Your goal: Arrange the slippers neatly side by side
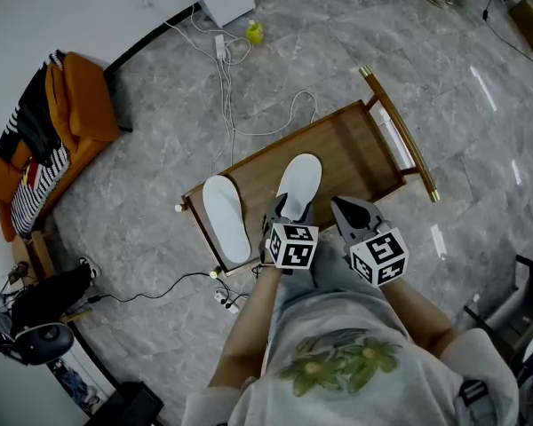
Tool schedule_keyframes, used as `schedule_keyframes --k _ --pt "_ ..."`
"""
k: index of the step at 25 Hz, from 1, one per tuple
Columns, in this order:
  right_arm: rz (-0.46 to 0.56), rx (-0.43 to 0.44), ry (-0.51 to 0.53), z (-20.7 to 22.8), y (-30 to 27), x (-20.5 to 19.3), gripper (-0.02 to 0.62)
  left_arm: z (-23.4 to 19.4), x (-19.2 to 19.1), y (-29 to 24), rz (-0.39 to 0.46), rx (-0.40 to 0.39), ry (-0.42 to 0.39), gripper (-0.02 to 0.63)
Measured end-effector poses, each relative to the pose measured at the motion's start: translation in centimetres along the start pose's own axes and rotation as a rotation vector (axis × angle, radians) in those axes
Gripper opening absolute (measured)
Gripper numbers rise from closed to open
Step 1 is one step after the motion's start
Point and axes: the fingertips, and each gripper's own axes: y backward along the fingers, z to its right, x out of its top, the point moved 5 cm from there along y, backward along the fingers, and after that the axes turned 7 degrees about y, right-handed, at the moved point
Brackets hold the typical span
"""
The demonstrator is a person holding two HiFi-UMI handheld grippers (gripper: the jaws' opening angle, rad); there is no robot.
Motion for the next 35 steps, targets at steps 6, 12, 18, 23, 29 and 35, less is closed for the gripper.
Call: schedule_keyframes --k 6,12,18,23,29,35 --pt "-0.003 -0.01 -0.007 1.0 -0.4 0.0 0.006 -0.1 -0.8 -2.3 -0.071 0.007 -0.024 0.258" --pt "-0.005 -0.016 -0.009 1.2 -0.6 -0.1 0.006 -0.4 -1.6 -4.0 -0.121 0.01 -0.049 0.258" --pt "-0.021 -0.019 -0.013 1.0 -0.5 -0.6 0.006 -0.8 -2.4 -5.5 -0.167 0.013 -0.051 0.253" --pt "-0.033 -0.01 -0.01 0.7 -0.4 -1.1 0.006 -1.4 -2.6 -5.7 -0.166 0.051 -0.05 0.12" --pt "-0.026 0.005 0.006 0.7 -0.6 -0.9 0.006 -1.9 -2.7 -5.9 -0.174 0.088 -0.033 0.077" --pt "-0.018 0.015 0.016 0.7 -0.8 -0.2 0.006 -2.5 -2.4 -5.4 -0.176 0.126 0.026 0.075"
